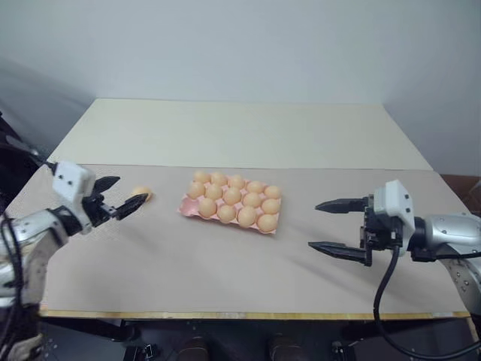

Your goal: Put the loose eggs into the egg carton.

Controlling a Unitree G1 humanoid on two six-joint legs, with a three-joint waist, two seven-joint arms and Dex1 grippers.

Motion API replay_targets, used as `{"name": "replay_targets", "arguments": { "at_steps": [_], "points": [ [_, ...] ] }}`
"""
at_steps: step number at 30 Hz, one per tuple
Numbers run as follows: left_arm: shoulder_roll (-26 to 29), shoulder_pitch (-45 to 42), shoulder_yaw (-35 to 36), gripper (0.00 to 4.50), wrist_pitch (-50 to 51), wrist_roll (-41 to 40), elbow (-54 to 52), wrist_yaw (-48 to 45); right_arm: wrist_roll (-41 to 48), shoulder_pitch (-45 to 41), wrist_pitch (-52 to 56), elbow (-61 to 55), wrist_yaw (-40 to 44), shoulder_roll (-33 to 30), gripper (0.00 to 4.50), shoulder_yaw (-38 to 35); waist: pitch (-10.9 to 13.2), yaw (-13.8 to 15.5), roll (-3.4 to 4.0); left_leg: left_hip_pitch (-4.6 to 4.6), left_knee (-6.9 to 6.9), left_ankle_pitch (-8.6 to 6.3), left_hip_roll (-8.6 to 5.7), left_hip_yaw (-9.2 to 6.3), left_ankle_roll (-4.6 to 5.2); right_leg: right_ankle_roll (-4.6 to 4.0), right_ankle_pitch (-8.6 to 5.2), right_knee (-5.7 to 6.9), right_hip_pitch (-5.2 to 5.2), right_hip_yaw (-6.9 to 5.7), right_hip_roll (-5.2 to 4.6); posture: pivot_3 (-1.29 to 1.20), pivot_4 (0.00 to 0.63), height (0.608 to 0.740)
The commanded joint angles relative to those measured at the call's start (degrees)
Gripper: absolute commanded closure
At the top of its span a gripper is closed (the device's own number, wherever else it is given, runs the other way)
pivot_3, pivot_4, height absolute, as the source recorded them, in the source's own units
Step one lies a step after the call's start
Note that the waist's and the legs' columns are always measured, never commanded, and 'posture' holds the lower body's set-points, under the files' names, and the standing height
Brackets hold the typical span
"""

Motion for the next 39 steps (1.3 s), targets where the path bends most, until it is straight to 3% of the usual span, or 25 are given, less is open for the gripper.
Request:
{"name": "replay_targets", "arguments": {
  "at_steps": [1,12,15,19,21,23,27,32,38,39],
  "points": [
    [-1.06,-5.76,-3.56,0.01,-7.53,6.42,10.51,2.45,1.22,-0.33,-0.01,-2.48,-0.48,-0.33,0.00,-1.33,0.00,0.21,0.00,0.00,0.00,0.00,0.00,0.00,0.00,0.00,0.00,0.01,0.00,0.00,0.00,0.00,0.150,0.740],
    [-7.76,-23.07,-10.87,0.01,-20.45,14.94,44.60,-0.09,2.44,0.66,1.07,-7.02,-3.51,-0.52,0.00,-3.47,0.00,0.71,-0.01,-0.04,0.01,0.00,-0.07,-0.02,0.00,0.02,0.01,0.01,0.02,-0.05,-0.02,0.00,0.150,0.740],
    [-8.13,-25.15,-11.51,0.60,-22.78,15.88,49.80,-1.40,3.75,0.37,1.82,-8.16,-4.56,-0.28,0.00,-4.11,-0.01,0.60,-0.01,-0.07,0.01,0.00,-0.07,-0.03,0.00,0.02,0.01,0.02,0.00,-0.05,-0.02,0.00,0.150,0.740],
    [-8.29,-27.09,-11.38,1.89,-25.30,16.43,53.33,-1.63,3.50,0.80,1.65,-8.21,-5.60,-0.11,0.00,-3.92,-0.01,0.52,-0.02,-0.01,0.01,0.01,-0.07,-0.03,0.00,0.02,0.01,0.07,0.04,-0.04,-0.02,0.00,0.150,0.740],
    [-7.80,-27.52,-11.20,2.58,-26.59,16.41,53.18,-2.67,3.35,1.04,1.50,-8.26,-5.93,0.00,0.00,-3.79,-0.01,0.47,-0.01,-0.01,0.01,0.01,-0.07,-0.03,0.00,0.02,0.01,0.07,0.04,-0.04,-0.02,0.00,0.150,0.740],
    [-7.28,-27.26,-10.65,2.76,-27.24,15.36,50.68,-5.16,3.41,1.36,1.47,-8.37,-6.19,0.06,0.00,-3.93,-0.01,0.50,-0.02,-0.04,0.01,0.01,-0.06,-0.03,0.00,0.02,0.01,0.07,0.01,-0.04,-0.01,0.00,0.150,0.740],
    [-8.29,-25.79,-8.87,2.76,-23.24,9.22,39.54,-13.59,3.14,2.10,1.02,-8.30,-6.25,0.11,0.00,-3.90,0.00,0.63,-0.02,-0.15,0.01,0.01,-0.06,-0.04,0.00,0.03,0.01,0.05,-0.05,-0.05,-0.02,0.00,0.150,0.740],
    [-12.11,-22.23,-12.68,2.76,-16.16,5.32,24.38,-20.05,2.61,1.61,0.63,-7.89,-6.68,0.36,0.00,-2.97,-0.01,0.77,-0.01,-0.10,0.02,0.01,-0.07,-0.05,0.00,0.03,0.01,0.06,0.01,-0.05,-0.04,0.00,0.150,0.740],
    [-14.96,-20.96,-18.27,2.76,-14.36,8.80,21.26,-20.56,2.71,2.55,0.76,-8.68,-7.39,0.22,0.00,-4.14,-0.01,0.31,-0.02,-0.08,0.04,0.01,-0.07,-0.07,0.01,0.03,0.01,0.07,0.00,-0.03,0.00,0.00,0.150,0.740],
    [-14.90,-20.98,-18.57,2.41,-14.82,9.23,21.49,-20.47,2.78,2.97,0.77,-8.95,-7.55,0.17,0.00,-4.50,-0.01,0.24,-0.02,-0.07,0.04,0.01,-0.06,-0.07,0.01,0.03,0.01,0.07,0.01,-0.02,0.00,0.00,0.150,0.740]
  ]
}}
